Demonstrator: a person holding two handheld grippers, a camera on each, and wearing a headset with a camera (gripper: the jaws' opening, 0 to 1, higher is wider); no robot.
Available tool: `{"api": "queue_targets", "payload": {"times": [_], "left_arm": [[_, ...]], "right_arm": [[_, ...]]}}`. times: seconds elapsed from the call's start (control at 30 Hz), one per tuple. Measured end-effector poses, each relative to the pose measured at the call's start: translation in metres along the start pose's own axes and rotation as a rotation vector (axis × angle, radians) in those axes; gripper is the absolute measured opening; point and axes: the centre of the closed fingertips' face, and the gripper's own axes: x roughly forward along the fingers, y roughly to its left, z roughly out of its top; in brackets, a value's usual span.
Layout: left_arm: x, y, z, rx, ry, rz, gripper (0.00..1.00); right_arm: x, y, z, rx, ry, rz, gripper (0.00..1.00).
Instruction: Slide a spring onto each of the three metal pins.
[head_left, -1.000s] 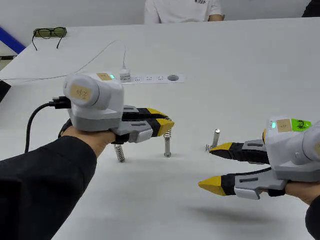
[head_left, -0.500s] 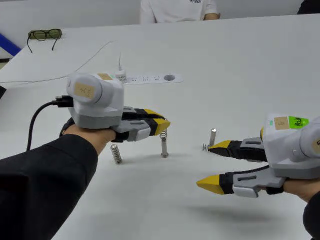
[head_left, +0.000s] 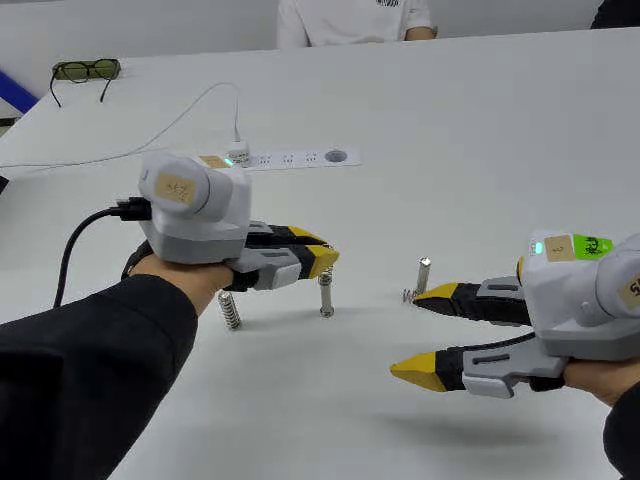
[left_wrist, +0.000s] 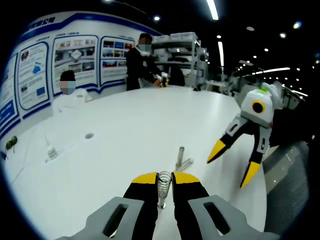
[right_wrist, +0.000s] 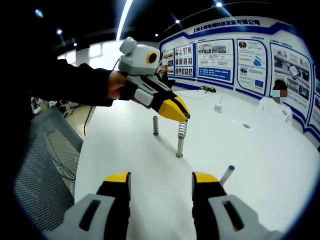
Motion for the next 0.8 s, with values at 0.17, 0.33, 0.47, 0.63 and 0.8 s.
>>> {"api": "queue_targets", "payload": {"times": [0.17,0.33,0.47,0.63,0.8], "left_arm": [[0.003,-0.002,-0.004,0.002,0.003,0.0,0.1],[0.005,-0.002,-0.007,-0.002,0.002,0.011,0.1],[0.007,-0.002,-0.011,-0.004,-0.004,0.021,0.1],[0.009,0.001,-0.017,-0.022,-0.008,0.031,0.1],[0.01,0.002,-0.022,-0.048,-0.014,0.036,0.1]], "right_arm": [[0.0,0.0,-0.001,0.001,0.0,-0.001,0.5],[0.0,0.0,-0.001,0.002,0.001,0.0,0.5],[0.0,-0.001,-0.001,0.003,0.0,-0.001,0.5],[0.0,-0.001,-0.002,0.006,0.001,0.0,0.5],[0.0,-0.001,-0.003,0.008,0.003,0.001,0.5]]}}
